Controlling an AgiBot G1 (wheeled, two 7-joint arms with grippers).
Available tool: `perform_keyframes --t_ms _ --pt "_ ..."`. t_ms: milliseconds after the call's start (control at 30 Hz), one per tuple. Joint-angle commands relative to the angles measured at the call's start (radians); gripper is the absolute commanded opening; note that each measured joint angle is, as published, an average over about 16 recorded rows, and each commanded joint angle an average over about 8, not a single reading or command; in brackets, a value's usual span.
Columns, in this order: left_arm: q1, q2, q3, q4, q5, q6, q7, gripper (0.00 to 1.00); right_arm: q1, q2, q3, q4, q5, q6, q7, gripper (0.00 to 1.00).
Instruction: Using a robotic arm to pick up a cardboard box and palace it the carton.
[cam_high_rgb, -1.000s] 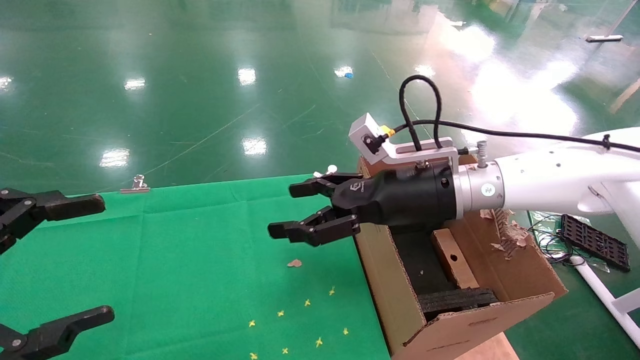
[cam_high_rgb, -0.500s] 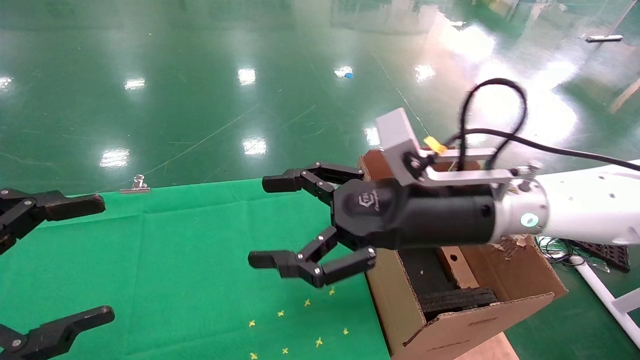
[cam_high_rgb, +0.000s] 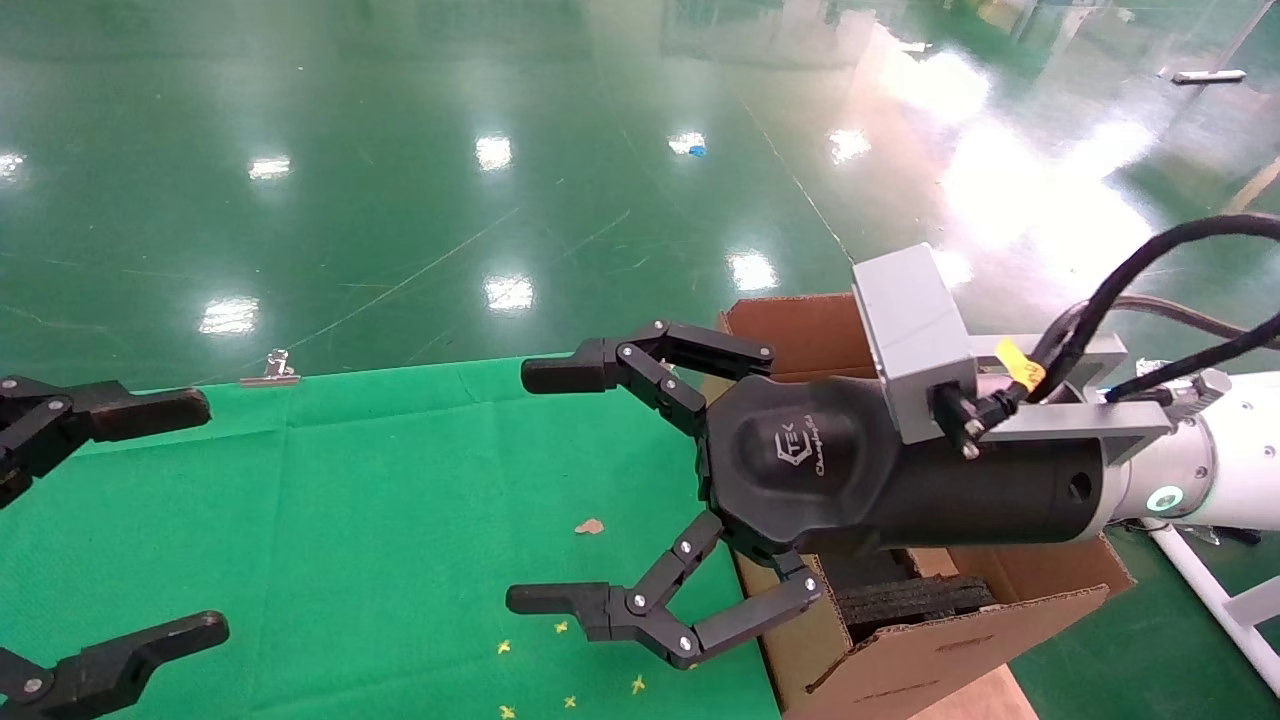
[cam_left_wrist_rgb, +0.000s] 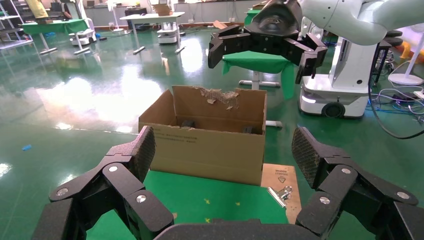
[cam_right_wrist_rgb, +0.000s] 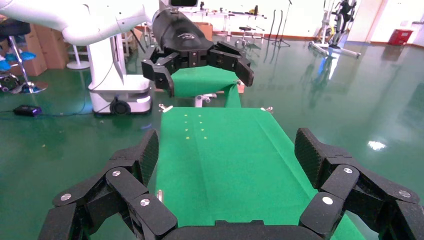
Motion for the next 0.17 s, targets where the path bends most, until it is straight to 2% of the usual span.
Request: perform_keyframes --t_ms 33,167 --pt "0.000 0.000 0.000 0.000 0.000 0.000 0.000 1.00 -0.004 0.001 0.005 0.004 0.001 -0.001 0.000 1.00" --pt "0.000 0.000 0.000 0.000 0.000 0.000 0.000 1.00 0.002 0.000 -0.004 -0.003 0.001 0.000 0.002 1.00"
